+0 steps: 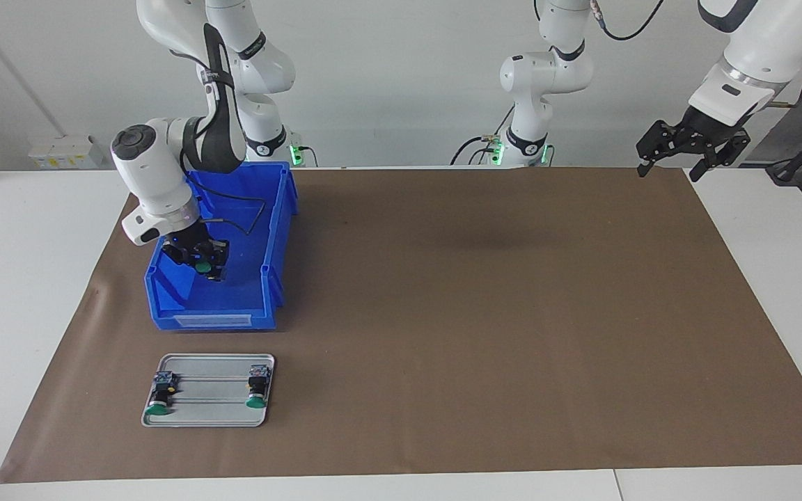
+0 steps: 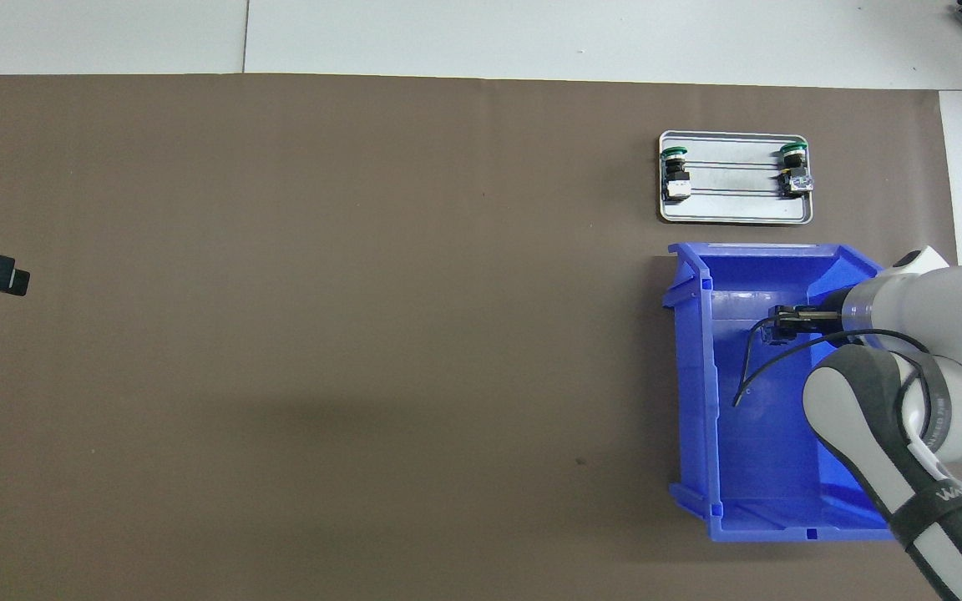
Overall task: Place and press button with both arms
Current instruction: 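Carry the button over the blue bin and open the right gripper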
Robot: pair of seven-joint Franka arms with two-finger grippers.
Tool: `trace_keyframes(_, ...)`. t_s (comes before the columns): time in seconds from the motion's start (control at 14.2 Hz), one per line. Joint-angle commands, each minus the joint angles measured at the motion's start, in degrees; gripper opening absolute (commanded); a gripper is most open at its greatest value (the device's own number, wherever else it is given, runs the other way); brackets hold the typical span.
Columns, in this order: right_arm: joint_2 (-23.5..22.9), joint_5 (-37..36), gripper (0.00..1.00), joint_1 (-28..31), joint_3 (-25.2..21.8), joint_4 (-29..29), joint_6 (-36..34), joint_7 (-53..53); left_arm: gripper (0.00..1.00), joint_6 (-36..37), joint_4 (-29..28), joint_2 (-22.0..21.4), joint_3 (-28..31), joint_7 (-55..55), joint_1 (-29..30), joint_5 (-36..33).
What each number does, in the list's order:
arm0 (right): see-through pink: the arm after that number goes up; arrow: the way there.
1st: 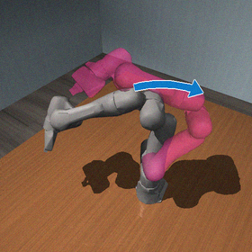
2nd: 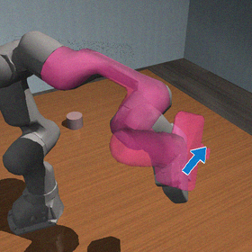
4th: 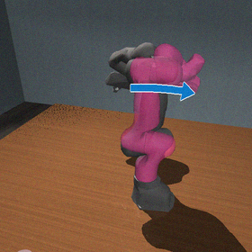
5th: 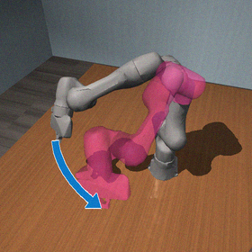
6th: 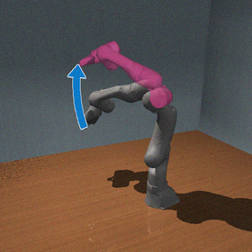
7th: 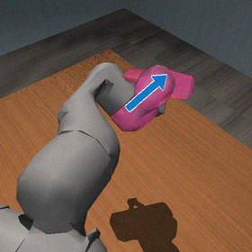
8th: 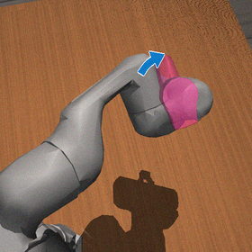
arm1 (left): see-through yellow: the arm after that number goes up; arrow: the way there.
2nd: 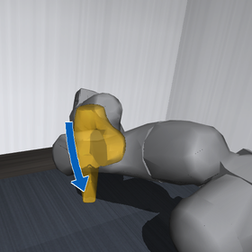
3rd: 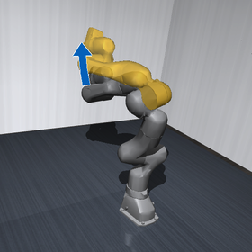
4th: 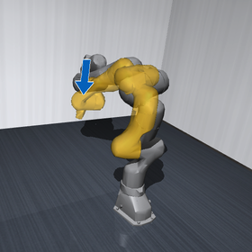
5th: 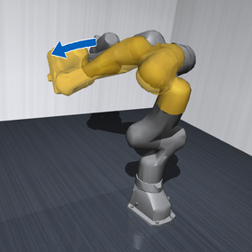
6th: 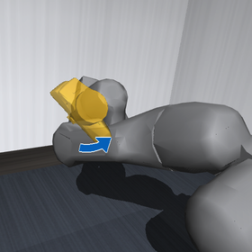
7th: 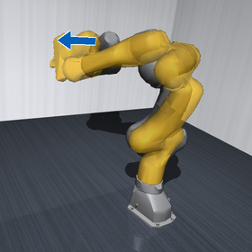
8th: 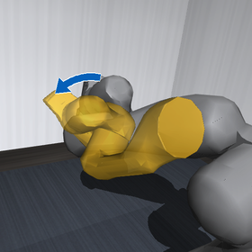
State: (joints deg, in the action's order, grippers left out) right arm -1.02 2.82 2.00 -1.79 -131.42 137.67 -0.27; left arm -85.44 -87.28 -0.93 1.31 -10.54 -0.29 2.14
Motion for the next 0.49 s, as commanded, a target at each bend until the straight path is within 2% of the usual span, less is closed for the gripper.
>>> trace_keyframes(0.0, -1.1, 1.7, 0.00, 0.2, 0.6, -0.7, 2.9, -0.4, 1.00, 0.4, -1.5, -1.4, -0.2, 0.3, 0.3, -0.9)
trace_keyframes(0.21, -2.4, 1.7, 0.00, -2.3, 0.6, -0.6, 3.4, 3.2, 1.00, 0.4, -1.5, -1.4, -0.2, 0.3, 0.3, -0.9)
trace_keyframes(0.28, -2.5, 1.7, 0.21, -2.4, 0.6, -0.5, 3.4, 4.1, 1.00, 0.4, -1.5, -1.4, -0.2, 0.3, 0.3, -0.9)
trace_keyframes(0.35, -2.5, 1.7, 0.68, -2.4, 0.6, -0.5, 3.3, 4.1, 1.00, 0.4, -1.5, -1.4, -0.2, 0.3, 0.3, -0.9)
trace_keyframes(0.42, -2.5, 1.7, 1.00, -2.0, 0.5, -0.3, 3.0, 3.5, 1.00, 0.4, -1.5, -1.4, -0.2, 0.3, 0.3, -0.9)
